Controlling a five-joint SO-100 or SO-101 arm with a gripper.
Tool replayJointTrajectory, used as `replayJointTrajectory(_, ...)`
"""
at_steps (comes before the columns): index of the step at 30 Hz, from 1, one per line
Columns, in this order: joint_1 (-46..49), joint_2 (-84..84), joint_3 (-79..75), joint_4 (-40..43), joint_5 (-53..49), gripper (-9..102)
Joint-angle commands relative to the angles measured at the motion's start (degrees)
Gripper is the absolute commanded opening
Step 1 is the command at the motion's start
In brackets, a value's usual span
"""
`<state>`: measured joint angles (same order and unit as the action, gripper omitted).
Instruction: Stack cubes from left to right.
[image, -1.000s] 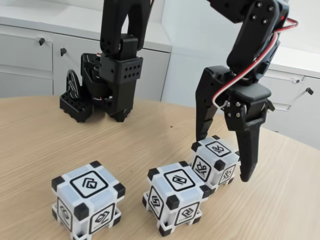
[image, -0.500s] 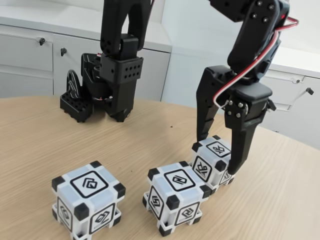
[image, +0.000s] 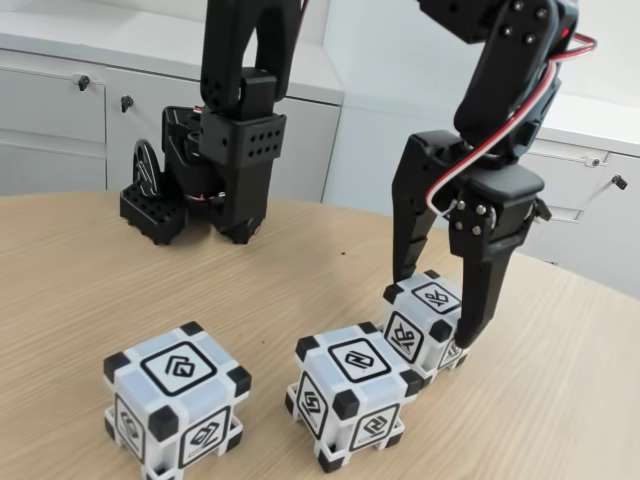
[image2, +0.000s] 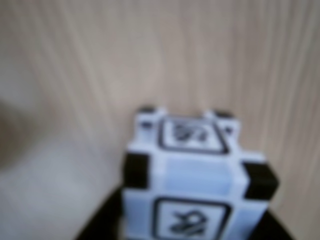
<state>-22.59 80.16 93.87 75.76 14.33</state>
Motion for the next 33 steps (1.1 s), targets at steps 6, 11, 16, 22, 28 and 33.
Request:
replayJointTrajectory(6,4.48,12.83,-1.49,0.53,-0.97,9)
replayJointTrajectory(11,8.26,18.98,-0.88,0.53,-2.55,9)
replayJointTrajectory(16,13.54,23.99,-1.41,0.53,-5.10,9)
replayJointTrajectory(22,23.99,26.28,-1.49,0.53,-9.40,9)
replayJointTrajectory(28,31.82,26.28,-1.49,0.44,-15.47,9)
replayJointTrajectory(33,37.44,26.28,-1.32,0.35,-20.13,9)
